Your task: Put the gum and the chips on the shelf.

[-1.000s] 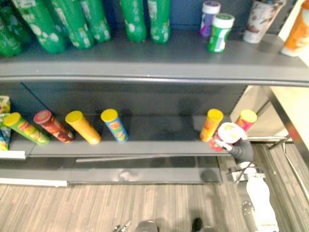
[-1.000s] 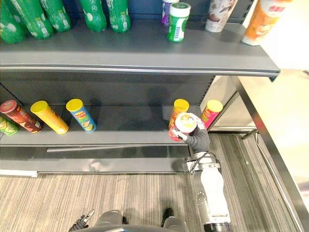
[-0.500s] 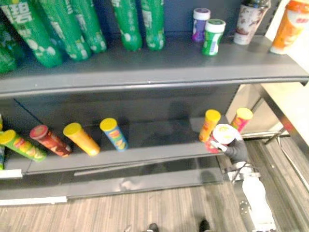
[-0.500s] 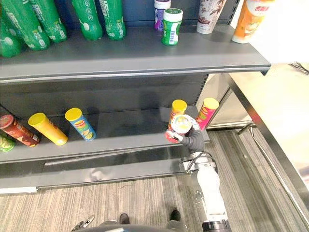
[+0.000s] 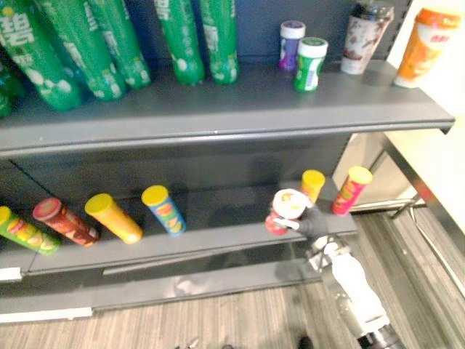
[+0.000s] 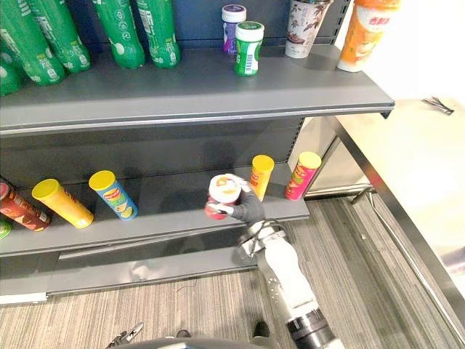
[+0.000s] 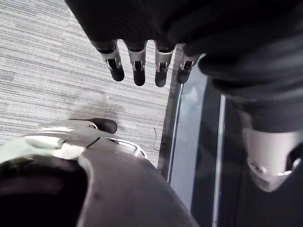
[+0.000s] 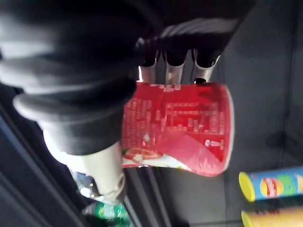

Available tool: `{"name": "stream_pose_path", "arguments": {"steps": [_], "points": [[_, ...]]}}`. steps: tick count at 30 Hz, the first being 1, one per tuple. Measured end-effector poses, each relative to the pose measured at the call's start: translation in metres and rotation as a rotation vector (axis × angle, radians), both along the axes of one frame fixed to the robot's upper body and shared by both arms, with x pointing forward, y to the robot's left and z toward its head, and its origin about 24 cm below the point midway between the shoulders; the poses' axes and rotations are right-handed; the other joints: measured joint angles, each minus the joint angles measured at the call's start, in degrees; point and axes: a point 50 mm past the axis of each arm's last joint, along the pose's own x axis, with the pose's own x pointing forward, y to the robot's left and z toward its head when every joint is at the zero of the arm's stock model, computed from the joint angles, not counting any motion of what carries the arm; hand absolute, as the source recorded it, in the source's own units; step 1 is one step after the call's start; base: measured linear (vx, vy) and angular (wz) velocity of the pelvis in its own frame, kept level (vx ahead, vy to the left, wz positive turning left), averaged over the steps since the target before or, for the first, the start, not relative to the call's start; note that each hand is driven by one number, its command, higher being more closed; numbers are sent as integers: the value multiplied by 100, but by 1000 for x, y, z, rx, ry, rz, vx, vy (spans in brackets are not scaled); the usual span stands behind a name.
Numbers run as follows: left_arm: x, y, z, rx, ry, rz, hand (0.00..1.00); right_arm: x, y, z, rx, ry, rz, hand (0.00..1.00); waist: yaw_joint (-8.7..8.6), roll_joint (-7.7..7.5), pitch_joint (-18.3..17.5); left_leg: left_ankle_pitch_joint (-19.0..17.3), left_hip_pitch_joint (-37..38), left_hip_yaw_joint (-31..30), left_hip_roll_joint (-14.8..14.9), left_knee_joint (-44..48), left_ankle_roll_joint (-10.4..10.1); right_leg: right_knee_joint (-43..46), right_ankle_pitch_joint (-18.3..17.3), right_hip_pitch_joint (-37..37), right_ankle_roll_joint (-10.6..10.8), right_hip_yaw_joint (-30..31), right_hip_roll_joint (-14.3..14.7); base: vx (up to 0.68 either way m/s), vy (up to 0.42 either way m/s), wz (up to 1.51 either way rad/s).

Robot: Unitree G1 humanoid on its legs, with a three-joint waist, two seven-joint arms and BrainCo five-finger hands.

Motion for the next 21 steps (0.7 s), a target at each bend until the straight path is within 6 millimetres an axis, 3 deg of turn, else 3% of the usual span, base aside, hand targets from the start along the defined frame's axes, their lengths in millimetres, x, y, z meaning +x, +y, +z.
{"name": "stream_pose_path", "arguments": {"steps": [1, 11, 16, 21], "points": [[-1, 1, 0, 1, 7, 0, 0, 2, 13, 10, 13, -34, 66, 100, 8, -27, -35, 68, 19, 8, 2, -104, -1, -67, 59, 1, -8, 5, 18, -82, -35, -5], [-1, 2, -1, 11, 28, 13, 0, 17, 47, 69, 44, -234, 237, 100, 81, -120, -95, 239, 98, 65, 42, -318, -25, -97, 133, -23, -58, 90, 84, -47, -24, -3], [0, 3, 0, 20, 25, 15, 0, 26, 50, 101, 33, -340, 238, 100, 130, -188, -139, 262, 110, 77, 56, -371, -35, -108, 136, -38, -61, 106, 111, 0, 0, 0], [0, 8, 1, 32, 25, 14, 0, 43, 34, 140, 42, -455, 135, 100, 145, -248, -177, 293, 128, 82, 74, -401, -49, -164, 166, -13, -88, 104, 142, 0, 0, 0]]}}
